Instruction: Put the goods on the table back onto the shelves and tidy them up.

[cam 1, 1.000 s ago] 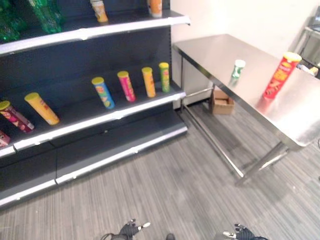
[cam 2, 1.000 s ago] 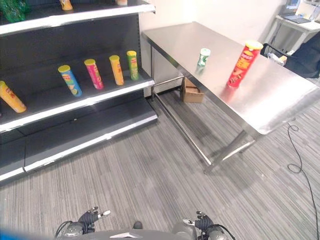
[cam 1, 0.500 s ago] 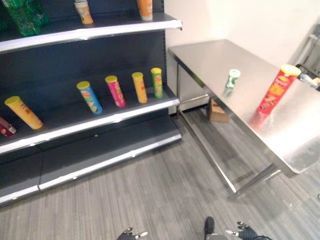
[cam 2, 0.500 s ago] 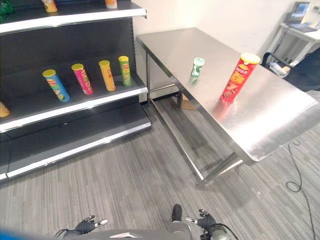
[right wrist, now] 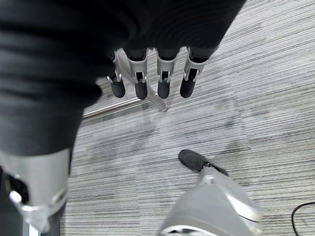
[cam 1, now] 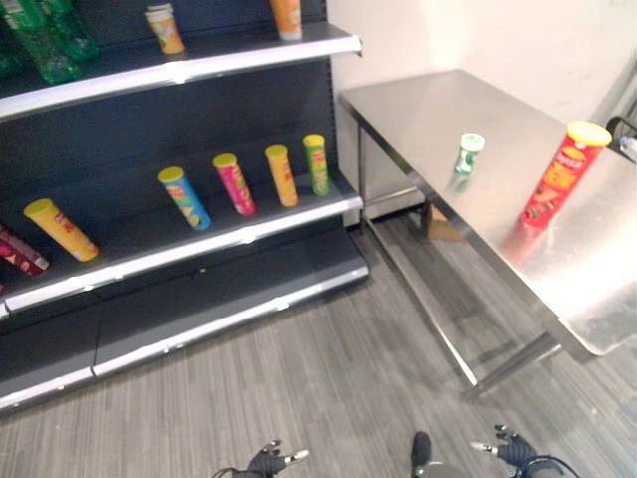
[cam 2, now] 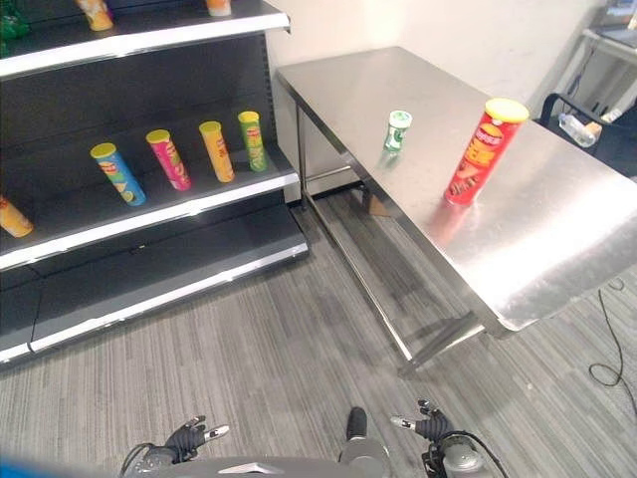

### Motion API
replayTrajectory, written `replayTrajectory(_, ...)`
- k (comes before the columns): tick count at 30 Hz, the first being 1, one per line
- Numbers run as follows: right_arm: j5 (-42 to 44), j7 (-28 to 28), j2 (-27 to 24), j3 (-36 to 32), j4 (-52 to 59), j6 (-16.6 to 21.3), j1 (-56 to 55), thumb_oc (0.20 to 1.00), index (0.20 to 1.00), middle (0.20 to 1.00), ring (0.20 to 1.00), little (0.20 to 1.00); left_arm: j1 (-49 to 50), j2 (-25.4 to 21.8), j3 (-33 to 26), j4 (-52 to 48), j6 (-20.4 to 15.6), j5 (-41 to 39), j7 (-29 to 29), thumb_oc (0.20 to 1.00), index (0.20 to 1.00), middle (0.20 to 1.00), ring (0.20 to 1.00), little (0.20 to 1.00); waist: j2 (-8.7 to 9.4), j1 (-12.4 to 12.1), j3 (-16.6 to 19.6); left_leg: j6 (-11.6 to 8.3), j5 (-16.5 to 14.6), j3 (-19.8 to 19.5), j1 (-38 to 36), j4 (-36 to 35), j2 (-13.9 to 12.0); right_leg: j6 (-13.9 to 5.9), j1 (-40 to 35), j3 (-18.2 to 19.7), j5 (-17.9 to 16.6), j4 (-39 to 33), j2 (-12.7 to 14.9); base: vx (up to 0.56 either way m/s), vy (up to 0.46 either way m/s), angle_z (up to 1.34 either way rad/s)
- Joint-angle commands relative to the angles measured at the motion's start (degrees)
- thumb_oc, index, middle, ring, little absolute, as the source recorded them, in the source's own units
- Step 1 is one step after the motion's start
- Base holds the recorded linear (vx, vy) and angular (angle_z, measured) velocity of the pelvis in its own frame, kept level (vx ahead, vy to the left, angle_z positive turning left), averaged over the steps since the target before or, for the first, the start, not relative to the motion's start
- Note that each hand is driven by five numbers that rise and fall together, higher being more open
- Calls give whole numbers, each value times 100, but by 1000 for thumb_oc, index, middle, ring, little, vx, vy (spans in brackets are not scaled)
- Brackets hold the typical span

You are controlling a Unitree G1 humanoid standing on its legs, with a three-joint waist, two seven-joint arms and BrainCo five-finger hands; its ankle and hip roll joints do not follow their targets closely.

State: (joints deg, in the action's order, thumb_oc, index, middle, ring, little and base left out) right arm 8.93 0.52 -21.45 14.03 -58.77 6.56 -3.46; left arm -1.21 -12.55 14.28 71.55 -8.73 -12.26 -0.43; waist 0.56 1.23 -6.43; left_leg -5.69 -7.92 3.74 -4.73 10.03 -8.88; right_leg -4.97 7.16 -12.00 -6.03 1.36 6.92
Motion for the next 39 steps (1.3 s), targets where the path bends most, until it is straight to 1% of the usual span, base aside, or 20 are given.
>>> replayTrajectory(1,141,2,-223,224,531,172,-122,1000,1000,1000,1000,1000,-129,-206,212,-345,-95,94,-87,1000,1000,1000,1000,1000,421,5,-122,-386,1379,-401,718,1718,394,-8,-978,510,429,-551,60,72,-319,-16)
replayTrajectory(2,141,3,-223,223,532,172,-122,1000,1000,1000,1000,1000,-130,-206,213,-346,-94,94,-87,1000,1000,1000,1000,1000,414,10,-125,-387,1369,-409,731,1741,389,-7,-979,503,430,-550,54,51,-212,-21)
replayTrajectory(3,182,-8,-233,200,500,173,-131,1000,1000,1000,1000,1000,-136,-194,267,-362,-96,120,-93,1000,1000,1000,1000,1000,435,1,-185,-415,1505,-456,962,2089,452,35,-1043,526,436,-555,39,40,-150,-34)
replayTrajectory(5,216,-35,-216,205,378,146,-121,1000,1000,1000,1000,1000,-141,-166,320,-325,-81,167,-94,1000,1000,1000,1000,1000,461,1,-233,-340,1459,-252,1211,2329,408,79,-1119,582,474,-599,-14,68,-152,-44)
replayTrajectory(7,237,-52,-177,246,260,153,-110,1000,1000,1000,1000,1000,-150,-134,326,-333,-93,145,-102,1000,1000,1000,1000,1000,399,-63,-200,-204,1161,-230,1286,1675,534,49,-1128,664,495,-636,-96,110,-40,-34)
replayTrajectory(8,243,-48,-164,250,227,158,-113,1000,1000,1000,1000,1000,-138,-108,324,-306,-103,147,-106,1000,1000,1000,1000,1000,373,-82,-169,-132,923,-164,1208,1190,528,12,-1126,681,527,-636,-116,123,17,-5)
replayTrajectory(9,245,-50,-166,246,206,167,-112,1000,1000,1000,1000,1000,-129,-97,332,-281,-114,152,-100,1000,1000,1000,1000,1000,348,-118,-171,-88,822,-146,1136,624,518,-30,-1127,708,544,-636,-114,125,53,-1)
replayTrajectory(11,229,-79,-148,249,192,175,-92,1000,1000,1000,1000,1000,-126,-57,340,-164,-129,219,-83,1000,1000,1000,1000,1000,221,-150,-108,-62,1042,-213,1038,-546,371,-88,-1154,724,612,-636,-191,116,77,-19)
replayTrajectory(12,247,-103,-144,226,188,188,-100,1000,1000,1000,1000,1000,-146,-55,361,-114,-117,284,-51,1000,1000,1000,1000,1000,186,-138,-113,-91,1223,-145,1008,-817,286,-89,-1207,691,653,-636,-203,94,79,-20)
replayTrajectory(13,262,-112,-127,206,200,201,-91,1000,1000,1000,1000,1000,-167,-51,369,-86,-123,295,-60,1000,1000,1000,1000,1000,124,-99,-75,-106,1240,20,804,-1161,218,-98,-1230,699,698,-636,-254,96,89,-18)
replayTrajectory(15,282,-149,-87,131,205,221,-158,1000,1000,1000,1000,1000,-147,-54,402,-103,-116,315,-50,1000,1000,1000,1000,1000,45,-33,26,-101,1278,112,551,-1397,233,-144,-1228,680,692,-621,-277,109,148,-23)
replayTrajectory(16,279,-190,-47,68,232,238,-191,1000,1000,1000,1000,1000,-134,-70,396,-133,-134,304,-33,1000,1000,1000,1000,1000,17,23,148,-100,1230,257,367,-1503,281,-189,-1221,694,643,-612,-216,95,145,-35)
replayTrajectory(25,432,-231,-91,-249,692,273,-266,1000,1000,1000,1000,1000,-173,-253,216,-130,-149,307,22,1000,1000,1000,1000,1000,89,66,278,-4,985,594,141,-1503,388,-354,-1184,805,562,-461,51,55,115,-17)
replayTrajectory(29,614,-294,-325,-754,1154,293,-378,1000,1000,1000,1000,1000,-107,-311,72,9,-127,390,-17,1000,1000,1000,1000,1000,152,104,317,42,893,691,108,-1503,445,-445,-1131,835,498,-453,159,16,78,-8)
replayTrajectory(34,664,-390,-908,-1682,2052,401,-739,1000,1000,1000,1000,1000,68,-293,-201,193,-72,579,-79,1000,1000,1000,1000,1000,242,166,329,61,851,736,100,-1503,451,-502,-1075,847,456,-443,205,1,8,0)
replayTrajectory(35,702,-414,-1095,-1982,2217,428,-821,1000,1000,1000,1000,1000,107,-292,-279,227,-61,593,-79,1000,1000,1000,1000,1000,266,182,332,63,845,736,105,-1503,458,-509,-1064,837,450,-440,211,0,0,0)
replayTrajectory(36,672,-503,-1439,-2465,2370,454,-956,1000,1000,1000,1000,1000,174,-269,-398,272,-45,542,-113,1000,1000,1000,1000,1000,302,191,334,63,840,739,116,-1503,460,-521,-1059,815,449,-436,226,0,0,0)
replayTrajectory(37,671,-502,-1442,-2473,2376,451,-963,1000,1000,1000,1000,1000,174,-264,-394,273,-45,542,-113,1000,1000,1000,1000,1000,297,189,334,63,840,737,116,-1503,459,-521,-1060,813,450,-436,225,-11,12,3)
replayTrajectory(38,694,-563,-1652,-2775,2346,460,-1008,1000,1000,1000,1000,1000,205,-269,-460,302,-39,520,-123,1000,1000,1000,1000,1000,323,198,340,62,840,737,124,-1503,461,-529,-1062,803,452,-433,230,-2,8,9)
replayTrajectory(39,751,-648,-2002,-3280,2311,460,-1086,1000,1000,1000,1000,1000,243,-272,-544,345,-24,460,-168,1000,1000,1000,1000,1000,357,209,342,59,833,726,126,-1503,458,-538,-1070,777,453,-422,241,-2,8,13)
